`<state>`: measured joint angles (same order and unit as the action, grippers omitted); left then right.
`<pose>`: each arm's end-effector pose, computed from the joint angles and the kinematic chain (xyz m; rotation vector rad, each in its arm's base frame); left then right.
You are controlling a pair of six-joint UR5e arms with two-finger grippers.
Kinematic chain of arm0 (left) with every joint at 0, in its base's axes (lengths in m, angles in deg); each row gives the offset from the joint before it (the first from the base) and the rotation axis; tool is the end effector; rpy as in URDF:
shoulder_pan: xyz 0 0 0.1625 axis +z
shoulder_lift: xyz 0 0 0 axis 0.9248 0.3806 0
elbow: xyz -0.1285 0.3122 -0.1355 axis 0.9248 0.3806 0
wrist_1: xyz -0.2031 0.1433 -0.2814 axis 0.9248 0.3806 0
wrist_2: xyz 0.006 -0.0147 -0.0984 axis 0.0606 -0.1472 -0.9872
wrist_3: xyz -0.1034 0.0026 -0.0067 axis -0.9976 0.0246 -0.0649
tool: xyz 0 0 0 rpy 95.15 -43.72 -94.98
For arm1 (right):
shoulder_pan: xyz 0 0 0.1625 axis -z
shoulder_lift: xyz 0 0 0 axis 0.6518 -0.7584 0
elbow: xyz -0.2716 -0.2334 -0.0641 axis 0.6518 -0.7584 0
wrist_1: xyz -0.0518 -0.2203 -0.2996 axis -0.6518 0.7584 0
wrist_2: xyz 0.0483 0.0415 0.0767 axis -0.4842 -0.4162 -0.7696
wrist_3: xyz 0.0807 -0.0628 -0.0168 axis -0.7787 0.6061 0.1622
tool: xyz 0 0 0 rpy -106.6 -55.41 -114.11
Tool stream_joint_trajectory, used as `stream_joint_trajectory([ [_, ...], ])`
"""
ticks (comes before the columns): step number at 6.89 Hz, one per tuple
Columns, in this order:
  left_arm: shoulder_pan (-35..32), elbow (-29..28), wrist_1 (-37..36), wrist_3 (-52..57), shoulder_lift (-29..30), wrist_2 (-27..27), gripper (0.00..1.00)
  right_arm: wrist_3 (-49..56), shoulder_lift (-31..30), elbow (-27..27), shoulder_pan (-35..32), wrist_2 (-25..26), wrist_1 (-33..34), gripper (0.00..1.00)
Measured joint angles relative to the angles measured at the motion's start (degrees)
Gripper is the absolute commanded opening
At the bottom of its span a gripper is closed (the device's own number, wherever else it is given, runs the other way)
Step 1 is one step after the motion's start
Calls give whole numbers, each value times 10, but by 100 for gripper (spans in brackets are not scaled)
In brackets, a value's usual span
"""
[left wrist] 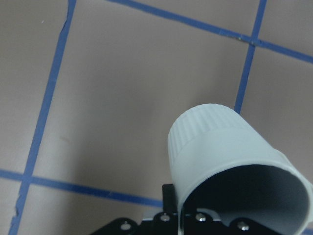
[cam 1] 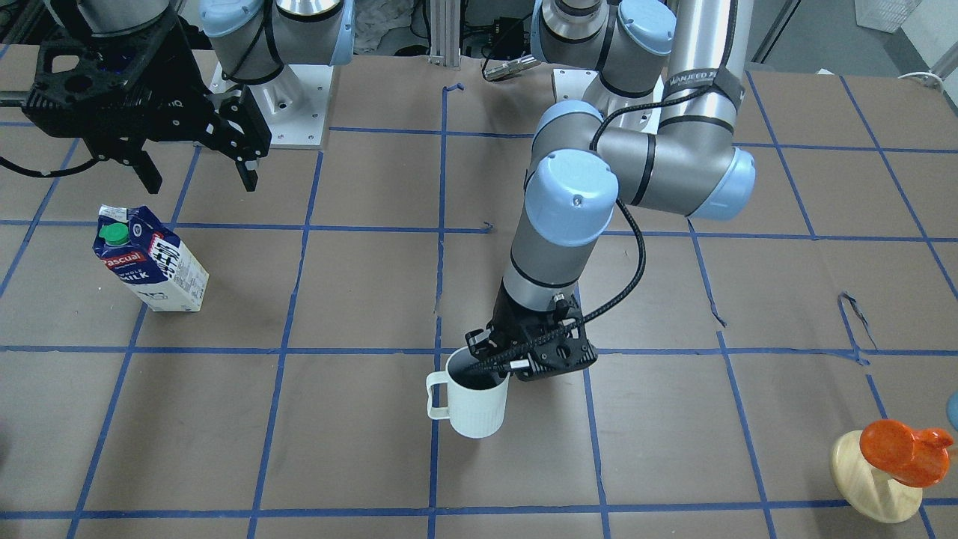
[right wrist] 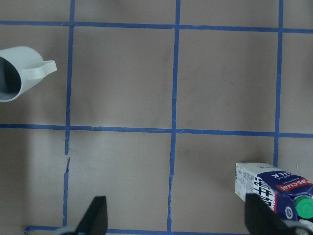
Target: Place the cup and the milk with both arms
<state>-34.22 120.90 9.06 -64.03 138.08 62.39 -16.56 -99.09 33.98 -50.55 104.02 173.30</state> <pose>-0.2589 -0.5533 0.2544 0.4282 -2.9763 0.2424 0.1446 -0.4658 0.4775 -0.0683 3.1210 -0.2206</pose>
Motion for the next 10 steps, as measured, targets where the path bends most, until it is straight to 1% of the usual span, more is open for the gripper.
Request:
stream_joint_trajectory([
  [1, 0, -20, -2, -6, 25, -1, 0, 0, 0, 0, 0, 0, 0, 100],
  [3, -5, -31, -5, -11, 51, -1, 0, 0, 0, 0, 0, 0, 0, 100],
  [7, -22, -32, -3, -17, 54, -6, 0, 0, 1, 1, 0, -1, 0, 100],
  [8, -27, -32, -4, -23, 57, -6, 17, -1, 1, 1, 0, -2, -1, 100],
  [9, -31, -32, -5, -25, 60, -6, 67, -1, 2, 2, 0, -3, -1, 100],
  [10, -34, -32, -6, -23, 62, -5, 97, 2, 4, 8, 1, -2, 0, 100],
])
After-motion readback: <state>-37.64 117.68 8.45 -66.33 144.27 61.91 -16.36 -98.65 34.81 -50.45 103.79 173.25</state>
